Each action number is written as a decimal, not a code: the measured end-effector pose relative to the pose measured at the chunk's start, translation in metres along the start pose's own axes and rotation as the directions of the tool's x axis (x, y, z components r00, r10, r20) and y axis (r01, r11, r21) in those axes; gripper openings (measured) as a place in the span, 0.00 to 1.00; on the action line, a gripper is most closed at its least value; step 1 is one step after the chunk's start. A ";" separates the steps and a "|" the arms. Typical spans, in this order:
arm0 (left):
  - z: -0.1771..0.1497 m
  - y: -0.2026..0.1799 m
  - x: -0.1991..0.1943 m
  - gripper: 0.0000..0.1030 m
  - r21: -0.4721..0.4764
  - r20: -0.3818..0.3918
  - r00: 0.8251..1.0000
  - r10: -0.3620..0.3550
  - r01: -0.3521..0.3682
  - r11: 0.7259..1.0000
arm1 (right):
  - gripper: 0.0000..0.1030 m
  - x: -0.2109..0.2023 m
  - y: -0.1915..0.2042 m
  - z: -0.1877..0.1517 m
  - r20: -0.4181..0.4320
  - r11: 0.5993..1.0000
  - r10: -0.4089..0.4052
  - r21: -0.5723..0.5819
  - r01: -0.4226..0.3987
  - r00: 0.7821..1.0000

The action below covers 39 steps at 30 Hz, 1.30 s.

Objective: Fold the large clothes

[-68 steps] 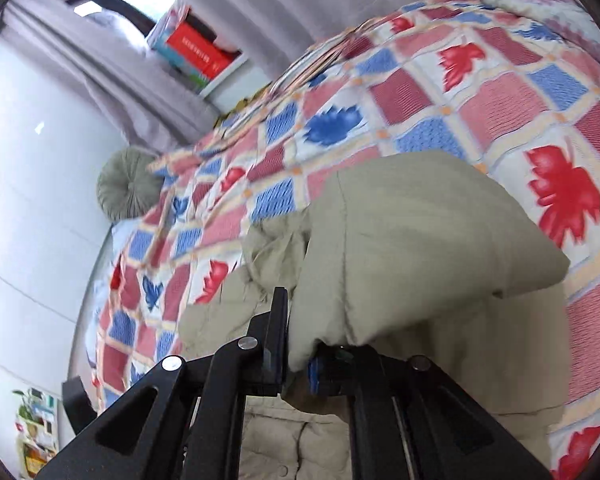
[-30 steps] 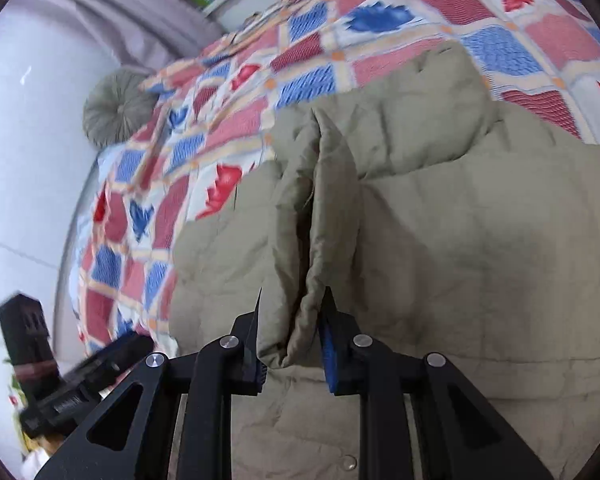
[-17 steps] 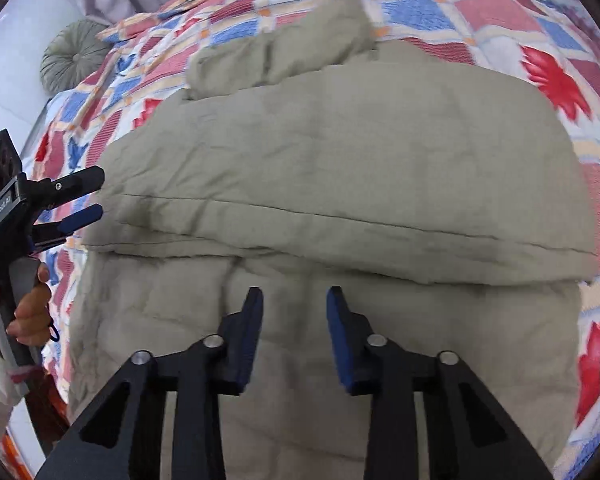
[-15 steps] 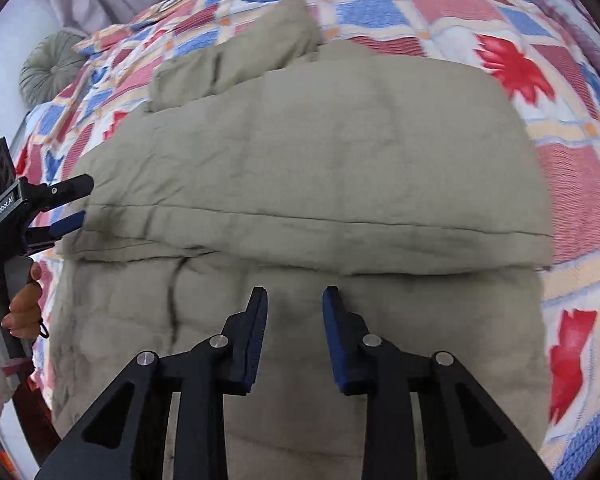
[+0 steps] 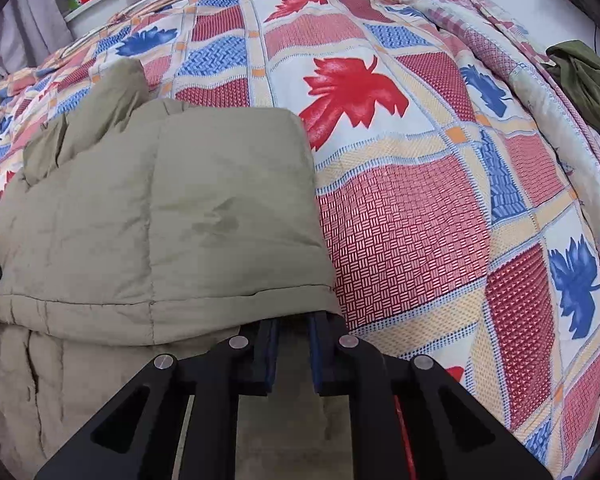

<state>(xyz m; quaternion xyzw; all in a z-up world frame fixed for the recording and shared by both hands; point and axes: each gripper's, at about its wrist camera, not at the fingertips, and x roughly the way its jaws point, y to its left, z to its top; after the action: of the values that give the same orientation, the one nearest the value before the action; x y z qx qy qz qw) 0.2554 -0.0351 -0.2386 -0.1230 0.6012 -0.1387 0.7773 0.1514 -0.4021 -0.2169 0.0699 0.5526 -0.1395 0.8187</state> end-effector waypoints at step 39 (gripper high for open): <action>0.010 -0.026 0.006 0.10 0.079 0.053 0.990 0.131 -0.135 0.988 | 0.22 0.043 -0.006 0.049 0.006 0.967 0.194 0.169 -0.192 0.981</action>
<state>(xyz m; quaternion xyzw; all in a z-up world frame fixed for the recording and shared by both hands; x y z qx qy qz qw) 0.2647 -0.0613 -0.2324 -0.0537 0.5831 -0.1083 0.8033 0.2080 -0.4273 -0.2375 0.1933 0.5335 -0.1052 0.8166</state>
